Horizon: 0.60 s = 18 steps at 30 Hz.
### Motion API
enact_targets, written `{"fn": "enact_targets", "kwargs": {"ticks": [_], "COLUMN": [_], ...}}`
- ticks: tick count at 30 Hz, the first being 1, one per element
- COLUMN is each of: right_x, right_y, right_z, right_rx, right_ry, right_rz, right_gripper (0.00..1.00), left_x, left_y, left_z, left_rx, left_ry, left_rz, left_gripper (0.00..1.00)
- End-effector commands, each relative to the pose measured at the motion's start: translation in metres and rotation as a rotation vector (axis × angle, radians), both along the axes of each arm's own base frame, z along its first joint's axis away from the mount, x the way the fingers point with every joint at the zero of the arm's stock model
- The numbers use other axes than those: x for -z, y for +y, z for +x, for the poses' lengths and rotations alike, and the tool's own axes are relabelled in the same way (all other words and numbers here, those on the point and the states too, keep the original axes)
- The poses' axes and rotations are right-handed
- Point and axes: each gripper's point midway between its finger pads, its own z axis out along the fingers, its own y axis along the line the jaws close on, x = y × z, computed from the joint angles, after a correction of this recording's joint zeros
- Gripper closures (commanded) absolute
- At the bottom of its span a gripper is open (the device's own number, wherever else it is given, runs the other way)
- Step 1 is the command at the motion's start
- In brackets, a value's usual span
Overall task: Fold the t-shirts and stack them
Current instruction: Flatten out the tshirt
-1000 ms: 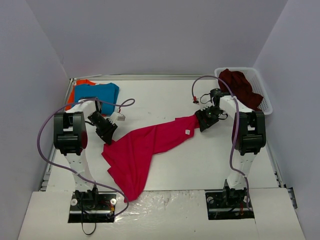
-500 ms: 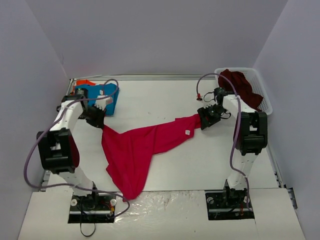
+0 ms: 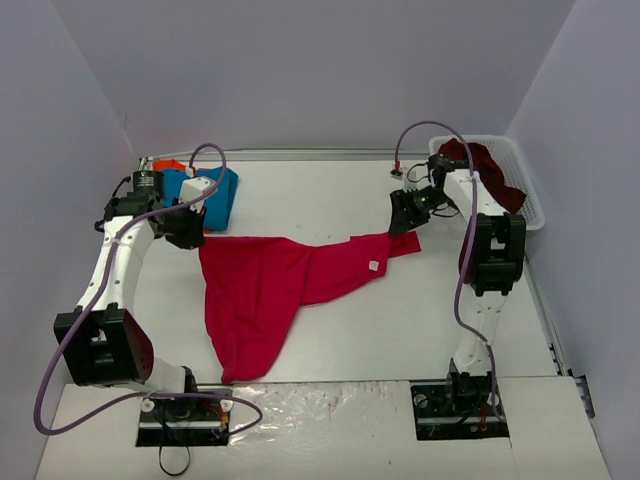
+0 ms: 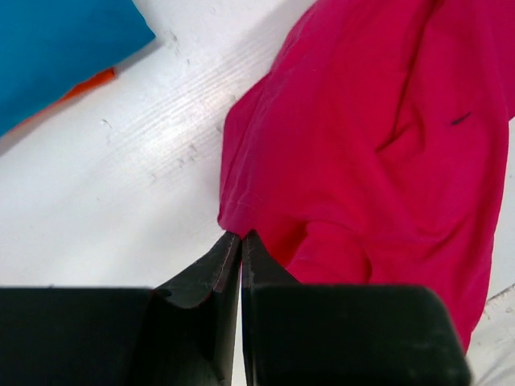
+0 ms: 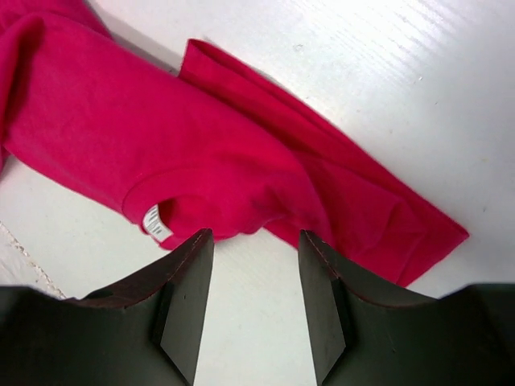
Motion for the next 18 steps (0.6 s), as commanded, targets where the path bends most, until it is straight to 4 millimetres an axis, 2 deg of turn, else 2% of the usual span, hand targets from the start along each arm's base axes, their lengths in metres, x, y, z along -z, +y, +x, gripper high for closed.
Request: {"fn": "enact_targets", "kwargs": {"ticks": [1,3,7,10,14,18], "right_x": [0.009,0.021,0.027,0.023,0.007,0.003], "right_y": [0.000,-0.008,-0.013,-0.016,-0.018,-0.028], "right_z": [-0.007,-0.004,-0.006,-0.007,-0.006,-0.004], "right_rx": [-0.002,0.016,0.009,-0.007,-0.020,0.003], "right_ry": [0.097,0.114,0.114,0.090,0.042,0.019], "right_rz": [-0.017,-0.072,-0.104,-0.119,-0.129,-0.189], "right_gripper": [0.58,0.58,0.59,0.59,0.58,0.59], "left_x": [-0.006,-0.005,0.000,0.003,0.001,-0.004], "left_y": [0.001,0.001,-0.001,-0.001,-0.003,-0.003], "left_z": [-0.015,-0.018,-0.024,-0.025,-0.024,-0.025], "left_rx": [-0.017,-0.017,-0.012,-0.012,-0.009,-0.018], "left_ry": [0.001,0.002,0.014,0.020,0.017,0.011], "left_rz": [0.007,0.008,0.000,-0.003,-0.010,-0.014], "left_gripper": [0.98,0.98,0.97,0.98,0.98,0.98]}}
